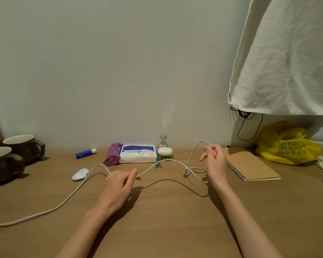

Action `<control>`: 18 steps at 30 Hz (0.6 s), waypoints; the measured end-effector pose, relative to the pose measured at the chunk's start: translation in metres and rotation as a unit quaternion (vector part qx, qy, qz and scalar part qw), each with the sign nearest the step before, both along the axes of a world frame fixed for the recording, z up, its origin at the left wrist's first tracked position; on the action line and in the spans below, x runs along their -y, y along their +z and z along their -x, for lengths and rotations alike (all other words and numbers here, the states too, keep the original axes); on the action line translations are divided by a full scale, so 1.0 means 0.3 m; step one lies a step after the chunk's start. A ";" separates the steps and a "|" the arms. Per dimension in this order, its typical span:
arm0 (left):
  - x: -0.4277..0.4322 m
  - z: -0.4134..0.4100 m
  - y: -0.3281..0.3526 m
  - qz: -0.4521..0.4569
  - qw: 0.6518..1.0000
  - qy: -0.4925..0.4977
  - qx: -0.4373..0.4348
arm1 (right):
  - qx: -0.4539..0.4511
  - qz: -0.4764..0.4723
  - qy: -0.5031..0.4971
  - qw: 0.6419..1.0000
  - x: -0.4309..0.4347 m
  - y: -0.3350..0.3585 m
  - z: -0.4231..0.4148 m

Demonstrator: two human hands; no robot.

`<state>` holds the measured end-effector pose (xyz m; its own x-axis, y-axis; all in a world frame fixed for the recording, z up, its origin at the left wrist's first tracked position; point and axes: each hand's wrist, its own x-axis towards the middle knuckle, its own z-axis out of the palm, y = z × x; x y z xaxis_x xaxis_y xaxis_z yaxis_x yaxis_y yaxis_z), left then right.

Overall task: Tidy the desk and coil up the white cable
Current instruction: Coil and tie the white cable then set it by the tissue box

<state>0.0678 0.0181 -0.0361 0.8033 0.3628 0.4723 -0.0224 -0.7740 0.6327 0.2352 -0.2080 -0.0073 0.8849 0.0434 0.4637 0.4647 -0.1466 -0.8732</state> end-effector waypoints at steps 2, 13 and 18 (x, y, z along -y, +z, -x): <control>0.004 -0.002 0.001 0.020 1.000 0.000 -0.002 | 0.015 -0.027 0.004 1.000 -0.009 0.016 0.004; 0.051 -0.069 0.112 0.144 0.986 -0.078 0.039 | 0.128 -0.040 0.100 0.986 -0.058 0.193 0.094; 0.134 -0.148 0.228 0.148 0.975 -0.165 0.006 | 0.144 0.046 0.129 0.980 -0.119 0.213 0.124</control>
<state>0.1122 -0.0222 0.0324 0.8945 0.2079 0.3958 -0.2475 -0.5071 0.8256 0.1981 -0.1723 0.0565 0.6720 0.3015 0.6764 0.7222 -0.0645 -0.6887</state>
